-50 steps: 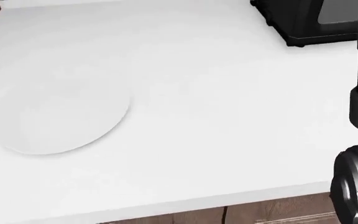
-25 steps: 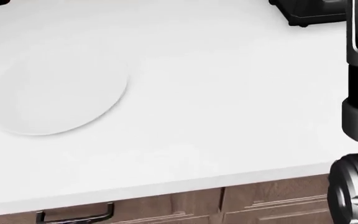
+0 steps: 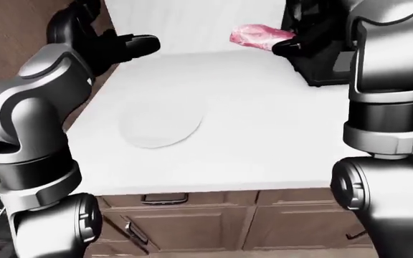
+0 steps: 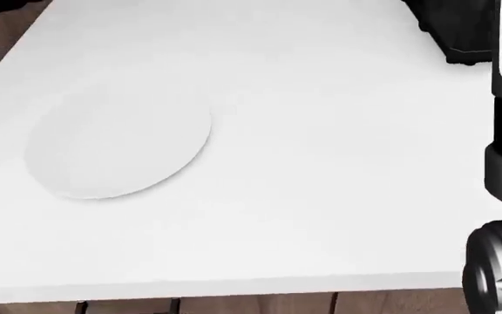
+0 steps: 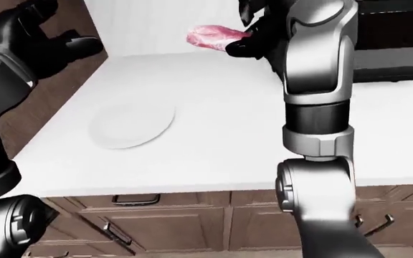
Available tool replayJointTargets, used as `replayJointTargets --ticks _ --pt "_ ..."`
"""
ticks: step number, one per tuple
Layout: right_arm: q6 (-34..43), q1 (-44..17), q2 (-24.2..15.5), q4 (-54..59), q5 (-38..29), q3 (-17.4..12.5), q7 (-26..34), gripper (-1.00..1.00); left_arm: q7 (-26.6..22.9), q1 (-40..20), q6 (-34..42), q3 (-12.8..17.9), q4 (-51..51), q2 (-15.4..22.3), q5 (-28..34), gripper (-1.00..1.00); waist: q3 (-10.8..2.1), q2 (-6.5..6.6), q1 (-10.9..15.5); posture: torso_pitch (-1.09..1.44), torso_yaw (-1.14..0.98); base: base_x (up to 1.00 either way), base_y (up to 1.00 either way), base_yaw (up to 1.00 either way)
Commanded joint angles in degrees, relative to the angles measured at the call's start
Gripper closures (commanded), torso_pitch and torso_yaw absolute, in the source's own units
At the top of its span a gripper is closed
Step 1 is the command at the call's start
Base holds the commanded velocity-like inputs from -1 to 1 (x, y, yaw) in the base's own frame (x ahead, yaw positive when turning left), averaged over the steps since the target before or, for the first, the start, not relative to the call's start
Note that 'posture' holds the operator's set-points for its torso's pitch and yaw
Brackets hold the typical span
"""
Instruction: Place the steak on the rack of the oven.
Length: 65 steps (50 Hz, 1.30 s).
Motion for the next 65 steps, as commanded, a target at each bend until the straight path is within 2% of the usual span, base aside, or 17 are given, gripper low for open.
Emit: replayJointTargets --ticks 1,3,5,6,10,16,19,20,21,27,35,38,47,50,51,55,65 --pt "-2.3 -3.0 0.3 -2.7 0.8 0.5 0.2 1.00 0.5 -1.9 -2.3 1.7 -1.6 1.3 0.9 -1.00 -1.65 -0.58 0.6 0.00 0.00 -0.08 0.00 1.00" --pt "-2.7 -2.5 0.4 -2.9 0.7 0.5 0.2 1.00 0.7 -2.0 -1.9 1.8 -1.9 1.2 0.7 -1.00 -0.85 0.76 0.5 0.00 0.00 -0.09 0.00 1.00" --pt "-3.0 -1.9 0.5 -3.0 0.5 0.5 0.1 1.00 0.7 -2.0 -1.9 1.8 -2.0 1.2 0.7 -1.00 -1.82 4.31 0.9 0.00 0.00 -0.11 0.00 1.00" --pt "-3.1 -2.0 0.5 -2.8 0.5 0.4 0.1 1.00 0.6 -1.8 -2.1 1.8 -1.9 1.2 0.8 -1.00 -1.26 2.23 1.3 0.00 0.00 -0.09 0.00 1.00" --pt "-2.8 -2.1 0.4 -3.0 0.2 0.4 0.5 1.00 0.6 -1.8 -2.1 1.8 -1.9 1.2 0.8 -1.00 -2.38 0.48 2.2 0.00 0.00 -0.10 0.00 1.00" --pt "-2.8 -1.3 0.6 -3.5 0.1 0.2 0.5 1.00 0.5 -2.0 -2.0 1.8 -1.7 1.3 0.9 -1.00 -0.65 -2.94 1.1 0.00 0.00 -0.10 0.00 1.00" --pt "-2.7 -1.0 0.7 -3.8 0.0 0.4 0.6 1.00 0.3 -1.8 -2.4 1.7 -1.6 1.2 1.1 -1.00 -1.65 -7.34 0.8 0.00 0.00 -0.11 0.00 1.00" --pt "-2.6 -0.9 0.7 -3.8 0.0 0.3 0.6 1.00 0.3 -1.8 -2.4 1.7 -1.6 1.2 1.1 -1.00 -2.95 -7.20 1.4 0.00 0.00 -0.11 0.00 1.00" --pt "-2.8 -0.7 0.8 -3.8 0.1 0.3 0.6 1.00 0.3 -1.9 -2.4 1.7 -1.5 1.2 1.1 -1.00 -1.61 -6.49 0.7 0.00 0.00 -0.11 0.00 1.00" --pt "-2.7 -0.5 1.0 -4.0 -0.1 0.4 0.6 1.00 0.4 -2.1 -2.0 1.8 -1.7 1.3 1.0 -1.00 -1.04 -4.12 1.6 0.00 0.00 -0.10 0.00 1.00" --pt "-3.3 -0.6 1.3 -3.3 -0.1 0.6 0.4 1.00 0.0 -1.9 -2.6 1.7 -1.1 1.2 1.3 -1.00 -1.13 3.38 1.0 0.00 0.00 -0.11 0.00 1.00" --pt "-3.1 -0.7 1.4 -3.2 -0.3 0.7 0.7 1.00 0.0 -2.1 -2.4 1.8 -1.0 1.3 1.3 -1.00 -1.46 3.45 0.9 0.00 0.00 -0.10 0.00 1.00" --pt "-3.1 -1.1 1.3 -2.9 -0.7 0.7 1.3 1.00 0.0 -2.0 -2.5 1.7 -1.1 1.1 1.3 -1.00 -0.30 -3.45 0.8 0.00 0.00 -0.11 0.00 1.00" --pt "-3.1 -0.2 1.6 -3.6 -0.8 0.6 1.1 1.00 0.0 -1.9 -2.5 1.7 -1.1 1.2 1.3 -1.00 -1.84 -9.34 0.3 0.00 0.00 -0.11 0.00 1.00" --pt "-3.0 -0.1 1.7 -3.8 -0.8 0.6 1.1 1.00 0.0 -1.9 -2.5 1.7 -1.2 1.2 1.4 -1.00 -0.42 -6.03 0.6 0.00 0.00 -0.11 0.00 1.00" --pt "-2.9 0.1 1.7 -3.9 -0.7 0.5 1.0 1.00 -0.1 -1.8 -2.7 1.7 -1.0 1.2 1.5 -1.00 -1.80 -5.92 1.7 0.00 0.00 -0.11 0.00 1.00" --pt "-2.6 0.3 1.7 -4.4 -0.7 0.6 1.1 1.00 0.2 -2.1 -2.2 1.8 -1.3 1.3 1.2 -1.00 -1.04 2.16 1.3 0.00 0.00 -0.10 0.00 1.00"
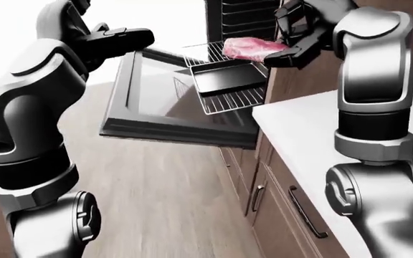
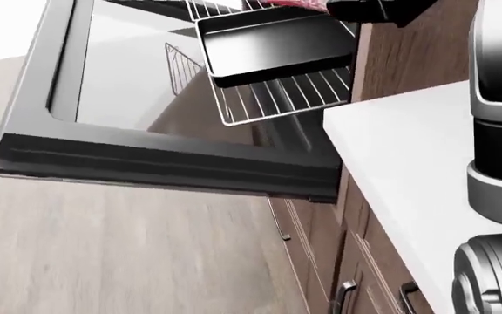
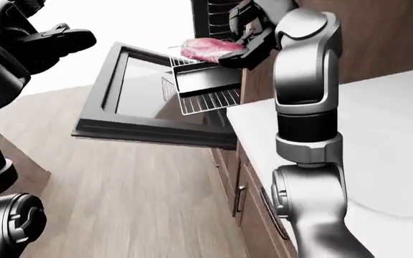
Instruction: Place the steak on the rack of the oven.
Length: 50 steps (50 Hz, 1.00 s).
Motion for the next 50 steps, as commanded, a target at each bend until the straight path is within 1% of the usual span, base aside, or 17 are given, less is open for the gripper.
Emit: replayJointTargets --ticks 1,6,13,15,16,17,18,20,25,27,29,30,39,40,45,48,50 --pt "-1.6 -2.3 -0.1 -2.6 0.2 -0.2 -0.5 1.00 0.2 -1.5 -1.3 0.9 -1.1 0.8 0.2 -1.00 -2.21 0.94 0.1 0.00 0.00 -0.09 0.00 1.00" --pt "-1.7 -1.3 0.2 -3.1 0.2 -0.2 -0.6 1.00 0.0 -1.4 -1.6 0.8 -0.9 0.9 0.4 -1.00 -2.80 -1.81 0.9 0.00 0.00 -0.10 0.00 1.00" --pt "-1.1 0.3 0.5 -4.7 0.3 -0.2 -0.4 1.00 0.0 -1.0 -1.6 0.8 -1.2 0.8 0.5 -1.00 -1.12 -6.15 -0.2 0.00 0.00 -0.10 0.00 1.00" --pt "-1.0 0.0 0.4 -4.6 0.4 -0.2 0.0 1.00 -0.1 -1.0 -1.8 0.7 -1.1 0.7 0.6 -1.00 -1.40 -8.43 -0.2 0.00 0.00 -0.11 0.00 1.00" --pt "-1.0 0.0 0.3 -4.5 0.4 -0.2 0.1 1.00 0.0 -1.0 -1.6 0.7 -1.2 0.6 0.5 -1.00 -2.38 -10.90 -0.7 0.00 0.00 -0.08 0.00 0.85" --pt "-1.0 -0.1 0.2 -4.5 0.4 -0.2 0.0 1.00 -0.1 -0.8 -1.7 0.6 -1.3 0.5 0.6 -1.00 -2.53 -9.59 -2.0 0.00 0.00 -0.05 0.84 0.00" --pt "-1.1 -0.1 0.1 -4.6 0.1 -0.1 -0.2 1.00 -0.2 -0.7 -1.8 0.6 -1.2 0.4 0.7 -1.00 -2.09 -10.80 -1.4 0.00 0.00 0.00 0.81 0.00" --pt "-1.7 -0.3 0.2 -4.4 0.4 -0.6 -0.8 1.00 -0.2 -0.8 -1.6 0.7 -1.3 0.4 0.7 -1.00 -1.32 -10.71 -1.0 0.00 0.00 0.00 0.27 0.00" --pt "-1.8 -0.8 -0.3 -3.2 0.3 -0.5 -1.4 1.00 -0.4 -0.7 -1.9 0.6 -1.2 0.4 1.1 -1.00 0.21 -7.20 -1.4 0.00 0.00 0.00 0.00 0.00" --pt "-1.8 -0.5 -0.2 -3.4 0.3 -0.6 -1.7 1.00 -0.6 -0.5 -2.1 0.5 -1.1 0.3 1.3 -1.00 0.08 -5.86 -2.0 0.00 0.00 0.00 0.00 0.00" --pt "-1.6 -0.3 -0.1 -3.4 0.4 -0.5 -1.8 1.00 -0.5 -0.7 -1.8 0.6 -1.2 0.3 1.3 -1.00 -0.59 -3.17 -2.7 0.00 0.00 0.00 0.00 0.00" --pt "-1.8 -0.2 -0.1 -3.0 0.4 -0.5 -1.8 1.00 -0.6 -0.6 -1.8 0.6 -1.2 0.3 1.3 -1.00 -0.06 -4.05 -2.7 0.00 0.00 0.00 0.00 0.00" --pt "-7.4 -5.1 -1.4 8.8 2.0 -0.9 -4.7 1.00 -0.9 -0.6 -2.0 0.7 -1.0 0.3 1.6 -1.00 -1.17 -4.49 -2.6 0.00 0.00 0.00 0.00 0.00" --pt "-7.6 -5.6 -1.3 9.5 2.1 -0.9 -4.9 1.00 -0.8 -0.6 -1.8 0.8 -1.1 0.3 1.5 -1.00 -2.72 -4.27 -2.3 0.00 0.00 0.07 0.00 0.00" --pt "-8.6 -6.4 -1.2 11.7 2.2 -0.7 -5.5 1.00 -0.8 -0.6 -1.8 0.9 -1.2 0.3 1.4 -1.00 -1.10 -5.28 -1.6 0.00 0.00 0.23 0.00 0.00" --pt "-8.9 -6.7 -1.4 12.7 2.2 -0.7 -5.8 1.00 -0.6 -0.8 -1.6 0.9 -1.1 0.4 1.3 -1.00 -0.95 -7.01 -1.3 0.00 0.00 0.30 0.00 0.00" --pt "-8.9 -6.5 -1.5 12.8 2.2 -0.7 -5.8 1.00 -0.5 -0.9 -1.5 0.9 -1.1 0.4 1.2 -1.00 -1.67 -9.96 -1.1 0.00 0.00 0.29 0.00 0.00"
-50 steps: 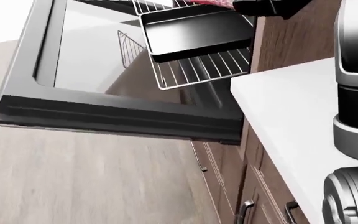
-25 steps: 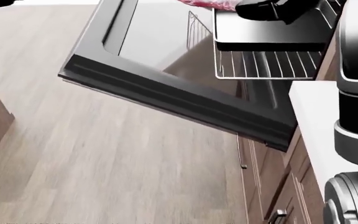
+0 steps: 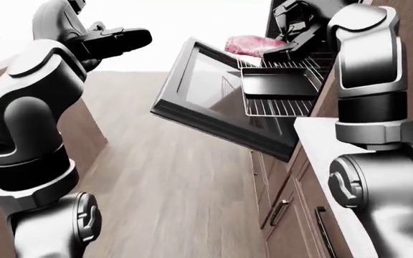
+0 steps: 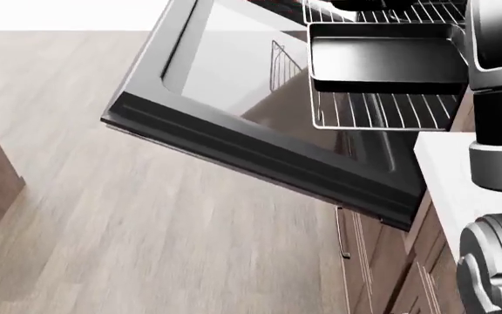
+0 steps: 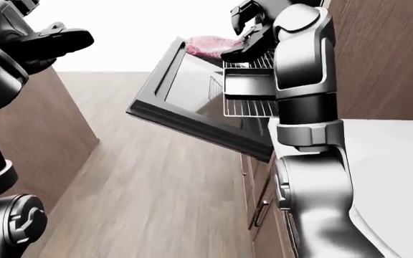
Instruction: Place the steak on the rack of the oven.
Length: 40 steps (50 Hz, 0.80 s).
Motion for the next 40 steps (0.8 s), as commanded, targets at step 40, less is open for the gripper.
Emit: replayJointTargets --ticks 40 --pt "-0.1 0.7 -0.4 -4.2 -0.9 -0.6 -0.3 1.00 -0.4 -1.0 -1.3 0.2 -0.5 0.6 0.1 -1.00 -2.32 7.77 -0.8 0.00 0.00 0.29 0.00 0.00"
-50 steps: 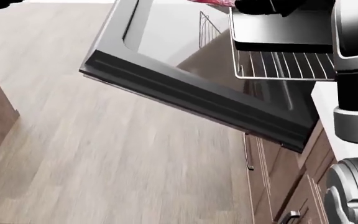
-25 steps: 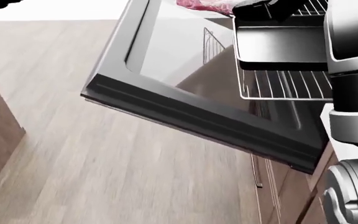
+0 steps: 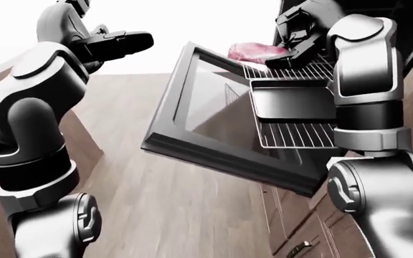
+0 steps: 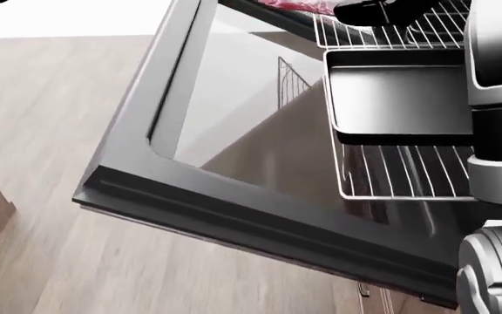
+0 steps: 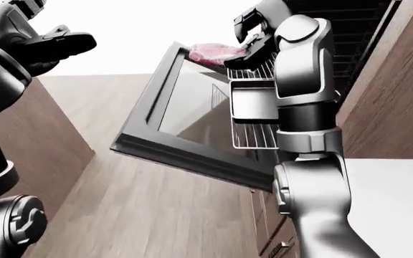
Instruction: Place the steak on the rack of the oven.
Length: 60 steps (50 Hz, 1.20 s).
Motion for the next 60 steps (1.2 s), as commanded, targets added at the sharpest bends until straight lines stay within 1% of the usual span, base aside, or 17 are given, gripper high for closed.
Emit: replayJointTargets --ticks 1,3,8,11,13,14,18,19,25,27,28,30,34,35,38,46,60 --pt "-1.4 -2.4 -0.7 -1.4 0.2 -0.3 -0.3 1.00 0.0 -1.4 -1.4 0.6 -0.9 0.5 0.3 -1.00 -1.86 -0.21 0.1 0.00 0.00 0.28 0.00 0.00" --pt "-1.6 -2.3 -0.9 -1.2 0.1 -0.3 -0.3 1.00 -0.1 -1.4 -1.6 0.5 -0.7 0.5 0.4 -1.00 -1.21 0.53 0.0 0.00 0.00 0.30 0.00 0.00" --pt "-1.1 -2.2 -0.9 -1.7 -0.2 -0.2 -0.1 1.00 0.1 -1.4 -1.3 0.6 -0.9 0.5 0.3 -1.00 -1.88 -1.83 0.7 0.00 0.00 0.22 0.00 0.00" --pt "-1.2 -2.4 -1.0 -1.5 -0.3 -0.3 -0.1 1.00 0.2 -1.4 -1.1 0.6 -1.1 0.4 0.2 -1.00 -0.51 -3.84 1.0 0.00 0.00 0.05 0.00 0.00" --pt "-1.4 -2.4 -1.0 -1.5 -0.3 -0.3 -0.1 1.00 0.1 -1.3 -1.3 0.6 -0.9 0.4 0.3 -1.00 -1.06 -7.15 0.8 0.00 0.00 0.00 0.00 0.00" --pt "-1.6 -2.4 -1.0 -1.4 -0.3 -0.3 -0.2 1.00 0.1 -1.3 -1.3 0.6 -0.9 0.4 0.3 -1.00 -0.49 -4.64 1.0 0.00 0.00 0.00 0.00 0.00" --pt "-1.2 -1.6 -0.6 -1.9 -0.2 -0.5 -0.5 1.00 0.2 -1.5 -1.0 0.7 -1.0 0.5 0.1 -1.00 -0.52 -5.52 0.7 0.00 0.00 0.00 0.00 0.00" --pt "-1.0 -1.6 -0.7 -2.1 -0.2 -0.4 -0.3 1.00 0.2 -1.5 -1.2 0.7 -1.0 0.5 0.2 -1.00 -2.09 -5.53 0.7 0.00 0.00 0.08 -0.07 0.00" --pt "-1.1 -0.9 -0.5 -2.6 -0.1 -0.5 -0.7 1.00 -0.1 -1.4 -1.5 0.6 -0.7 0.6 0.4 -1.00 -1.36 -1.52 0.5 0.00 0.00 0.09 -0.04 0.00" --pt "-1.1 -0.7 -0.5 -2.7 0.0 -0.4 -0.7 1.00 0.1 -1.5 -1.2 0.7 -0.9 0.6 0.2 -1.00 -2.31 0.79 0.0 0.00 0.00 0.09 0.00 0.00" --pt "-1.4 -0.9 -0.5 -2.3 0.0 -0.4 -0.8 1.00 0.1 -1.5 -1.2 0.7 -0.9 0.6 0.2 -1.00 -0.40 -0.57 0.5 0.00 0.00 0.02 0.00 0.00" --pt "-1.3 -0.9 -0.7 -2.4 -0.1 -0.3 -0.5 1.00 0.0 -1.4 -1.4 0.6 -0.8 0.6 0.3 -1.00 -0.80 -1.08 0.3 0.00 0.00 0.00 0.00 0.00" --pt "-1.5 -0.6 -0.6 -2.4 -0.2 -0.3 -0.7 1.00 0.1 -1.5 -1.3 0.7 -0.8 0.7 0.2 -1.00 -0.61 -4.80 0.4 0.00 0.00 0.00 0.00 0.00" --pt "-1.5 -0.7 -0.6 -2.3 -0.2 -0.4 -0.8 1.00 0.1 -1.5 -1.3 0.7 -0.8 0.6 0.2 -1.00 -0.59 -4.18 0.7 0.00 0.00 0.00 0.00 0.00" --pt "-1.7 -0.7 -0.8 -2.0 -0.2 -0.4 -0.8 1.00 0.1 -1.5 -1.3 0.7 -0.8 0.6 0.2 -1.00 -1.35 -4.05 0.6 0.00 0.00 0.00 0.00 0.00" --pt "-2.3 -0.5 -2.4 -1.3 -1.7 -0.2 0.6 1.00 0.3 -1.4 -1.0 0.7 -1.1 0.6 -0.1 -1.00 -1.39 -3.43 0.4 0.00 0.00 0.00 0.00 0.00" --pt "1.9 3.9 -7.2 -8.1 -9.8 -0.9 10.2 1.00 0.3 -1.6 -1.2 0.8 -0.8 0.8 -0.2 -1.00 -0.95 -3.63 0.0 0.00 0.00 0.00 0.00 0.00"
